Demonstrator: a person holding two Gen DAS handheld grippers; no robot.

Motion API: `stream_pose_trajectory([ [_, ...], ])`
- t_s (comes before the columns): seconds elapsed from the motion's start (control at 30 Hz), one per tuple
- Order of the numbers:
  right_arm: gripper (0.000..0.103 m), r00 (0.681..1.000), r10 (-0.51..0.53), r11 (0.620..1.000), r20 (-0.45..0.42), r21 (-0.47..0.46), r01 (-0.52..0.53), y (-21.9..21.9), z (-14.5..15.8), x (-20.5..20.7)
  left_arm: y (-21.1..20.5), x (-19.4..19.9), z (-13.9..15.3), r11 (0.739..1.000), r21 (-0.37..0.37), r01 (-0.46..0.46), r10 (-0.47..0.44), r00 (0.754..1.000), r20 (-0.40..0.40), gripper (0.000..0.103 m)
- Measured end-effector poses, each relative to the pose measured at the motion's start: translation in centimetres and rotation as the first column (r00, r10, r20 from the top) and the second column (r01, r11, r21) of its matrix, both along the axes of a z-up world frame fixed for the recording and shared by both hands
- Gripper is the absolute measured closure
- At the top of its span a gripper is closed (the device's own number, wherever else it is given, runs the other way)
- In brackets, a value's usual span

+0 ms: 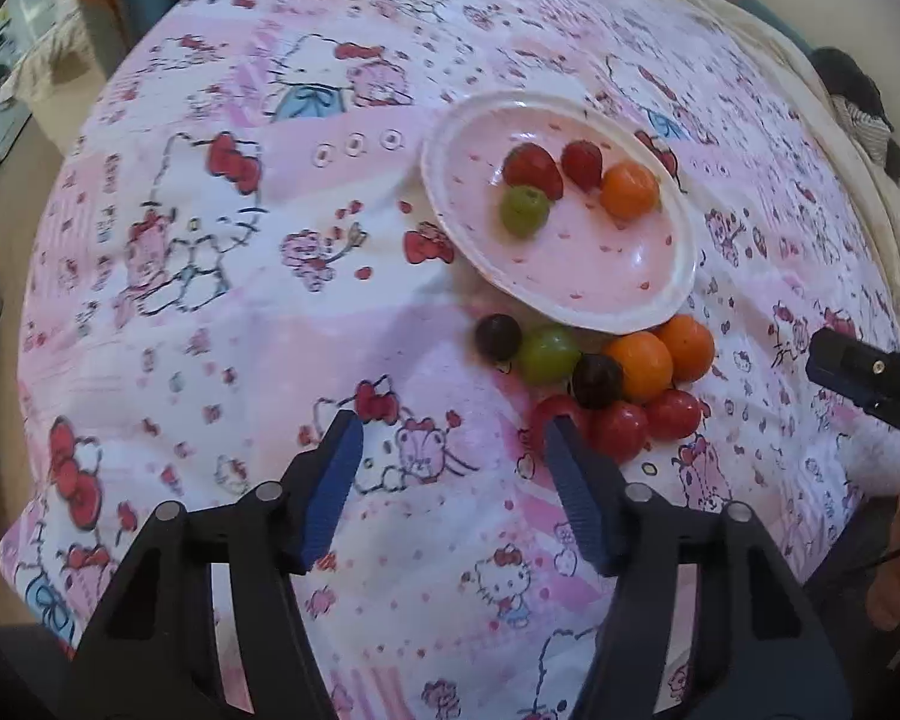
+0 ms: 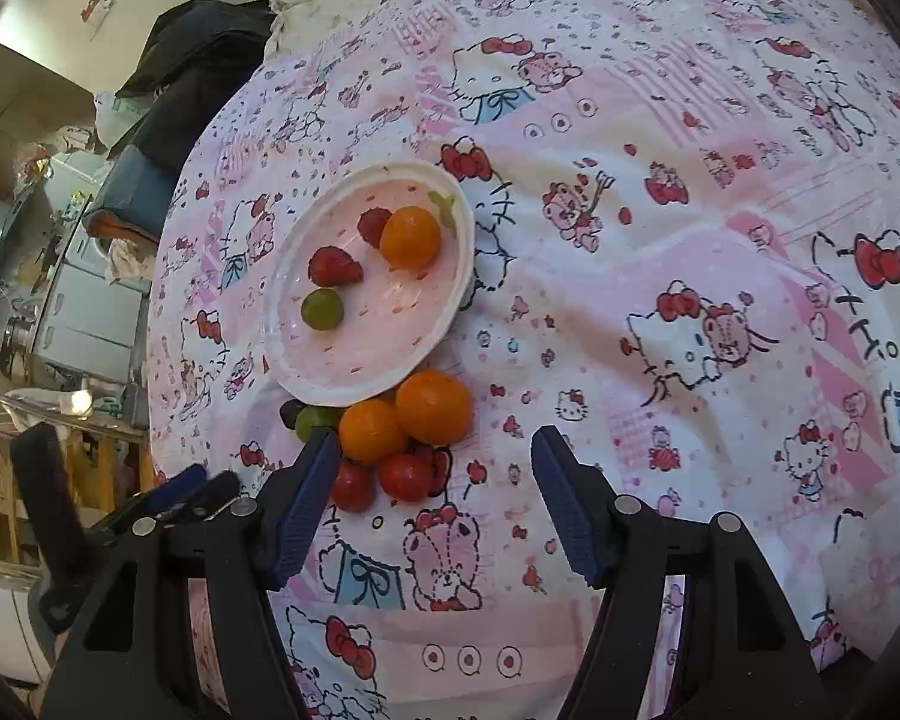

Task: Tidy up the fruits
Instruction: 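Grasp a dark plum with the left gripper while the right gripper reaches a tangerine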

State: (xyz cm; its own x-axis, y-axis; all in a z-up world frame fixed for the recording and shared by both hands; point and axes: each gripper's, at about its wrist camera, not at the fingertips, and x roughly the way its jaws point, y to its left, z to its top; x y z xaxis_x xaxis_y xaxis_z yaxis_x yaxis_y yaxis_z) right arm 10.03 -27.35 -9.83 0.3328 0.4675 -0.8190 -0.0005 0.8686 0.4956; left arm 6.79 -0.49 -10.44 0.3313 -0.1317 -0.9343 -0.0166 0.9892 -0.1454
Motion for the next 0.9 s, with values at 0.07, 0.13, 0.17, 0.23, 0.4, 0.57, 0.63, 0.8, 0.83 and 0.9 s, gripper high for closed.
stream_pose_trajectory([
  [0.07,0.034,1.000,0.007,1.000,-0.001,0.005,-0.007,0.2,0.0,0.1,0.2,0.9,-0.5,1.000,-0.021,-0.015,0.015,1.000,-0.018,0.050],
  [0.13,0.034,1.000,0.013,1.000,-0.002,0.010,-0.013,0.4,0.0,0.3,0.8,2.1,-0.9,0.998,-0.046,-0.050,0.049,0.998,-0.038,0.057],
  [0.17,0.034,1.000,0.013,1.000,-0.004,0.014,-0.013,0.4,0.0,0.4,1.1,2.8,-1.1,0.995,-0.063,-0.075,0.072,0.996,-0.048,0.057],
  [0.23,0.034,1.000,0.015,1.000,-0.007,0.023,-0.014,0.5,0.0,0.6,1.4,3.8,-1.4,0.989,-0.086,-0.117,0.111,0.992,-0.066,0.057],
  [0.4,0.034,0.999,0.031,0.999,-0.007,0.022,-0.031,1.0,0.0,0.9,-0.4,6.2,-3.0,0.995,-0.042,-0.087,0.081,0.989,-0.124,0.062],
  [0.57,0.034,1.000,0.022,0.999,-0.017,0.029,-0.022,0.7,-0.1,1.0,-1.6,6.9,-4.3,0.997,0.013,-0.074,0.075,0.983,-0.167,0.065],
  [0.63,0.034,1.000,0.020,0.999,-0.018,0.030,-0.019,0.7,-0.1,1.0,-2.1,6.9,-4.5,0.998,0.045,-0.052,0.059,0.984,-0.170,0.070],
  [0.8,0.034,1.000,0.022,0.999,-0.022,0.027,-0.021,0.8,-0.2,1.1,-2.8,6.5,-4.8,0.998,0.064,0.008,0.002,0.987,-0.162,0.089],
  [0.83,0.034,1.000,0.023,0.999,-0.022,0.027,-0.022,0.8,-0.2,1.1,-2.7,6.3,-4.8,0.998,0.056,0.013,-0.003,0.986,-0.169,0.089],
  [0.9,0.034,1.000,0.023,0.999,-0.021,0.024,-0.022,0.8,-0.1,1.1,-2.1,5.7,-4.8,1.000,0.017,-0.003,0.006,0.984,-0.176,0.089],
])
